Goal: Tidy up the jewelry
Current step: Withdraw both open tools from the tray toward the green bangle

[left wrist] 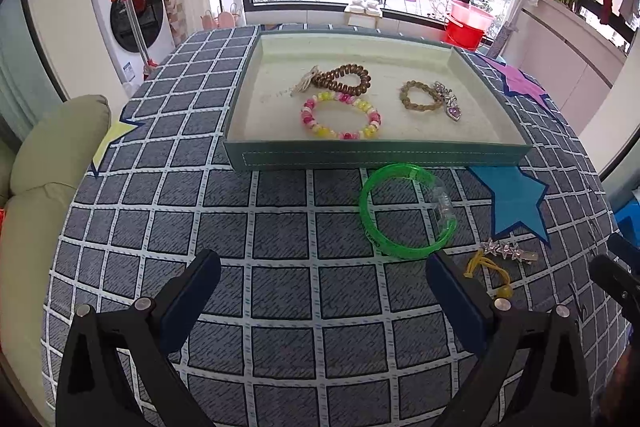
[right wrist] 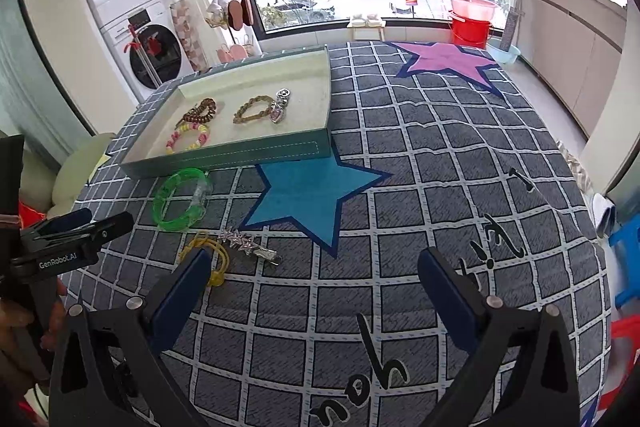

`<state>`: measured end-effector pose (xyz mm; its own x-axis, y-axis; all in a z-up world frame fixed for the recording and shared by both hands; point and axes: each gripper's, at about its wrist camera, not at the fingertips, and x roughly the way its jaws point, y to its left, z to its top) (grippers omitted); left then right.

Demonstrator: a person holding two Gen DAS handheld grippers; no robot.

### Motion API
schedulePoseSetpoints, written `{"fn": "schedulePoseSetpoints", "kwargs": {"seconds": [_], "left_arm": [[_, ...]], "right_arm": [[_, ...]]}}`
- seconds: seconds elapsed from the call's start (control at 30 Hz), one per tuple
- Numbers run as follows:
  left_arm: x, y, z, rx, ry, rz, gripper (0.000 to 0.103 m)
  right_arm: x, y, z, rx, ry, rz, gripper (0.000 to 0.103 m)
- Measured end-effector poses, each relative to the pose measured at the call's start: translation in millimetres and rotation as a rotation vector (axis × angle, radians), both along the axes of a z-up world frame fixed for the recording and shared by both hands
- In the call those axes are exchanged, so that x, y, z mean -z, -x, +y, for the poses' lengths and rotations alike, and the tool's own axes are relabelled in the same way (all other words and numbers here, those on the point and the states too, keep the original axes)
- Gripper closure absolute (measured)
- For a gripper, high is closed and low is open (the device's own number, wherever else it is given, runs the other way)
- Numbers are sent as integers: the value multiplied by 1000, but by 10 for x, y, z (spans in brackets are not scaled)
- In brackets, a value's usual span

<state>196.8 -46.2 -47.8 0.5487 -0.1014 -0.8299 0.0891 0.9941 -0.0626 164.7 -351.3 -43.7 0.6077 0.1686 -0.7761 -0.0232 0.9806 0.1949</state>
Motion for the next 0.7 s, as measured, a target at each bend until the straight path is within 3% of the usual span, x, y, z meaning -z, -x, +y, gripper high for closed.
{"fn": "schedulePoseSetpoints", "kwargs": {"seconds": [0.7], "left_arm": [[130,-211,64,30,38,36,0]], "right_arm": [[-5,-78,110,-3,2,53,0]]}}
